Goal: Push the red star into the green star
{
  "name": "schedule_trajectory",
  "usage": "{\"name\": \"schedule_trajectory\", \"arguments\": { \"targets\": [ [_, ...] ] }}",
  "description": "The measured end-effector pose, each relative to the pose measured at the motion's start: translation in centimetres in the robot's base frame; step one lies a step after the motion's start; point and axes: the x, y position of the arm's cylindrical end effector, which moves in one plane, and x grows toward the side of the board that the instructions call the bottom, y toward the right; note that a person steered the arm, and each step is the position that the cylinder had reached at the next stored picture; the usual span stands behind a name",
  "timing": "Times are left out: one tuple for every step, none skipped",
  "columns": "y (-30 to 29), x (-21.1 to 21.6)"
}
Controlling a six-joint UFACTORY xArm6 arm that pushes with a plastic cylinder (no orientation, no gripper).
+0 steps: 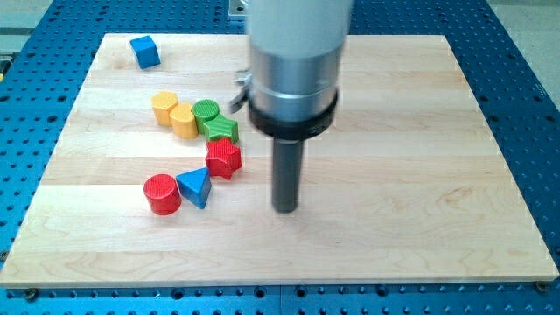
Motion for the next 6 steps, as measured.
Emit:
{"name": "schedule_trajectory", "arguments": {
  "targets": [
    [-0.6, 0.7],
    [-3.1, 0.6],
    [-8.0, -0.7],
    [-8.4, -2.7],
    [-6.3, -6.0],
    [-8.4, -7.4]
  ]
}}
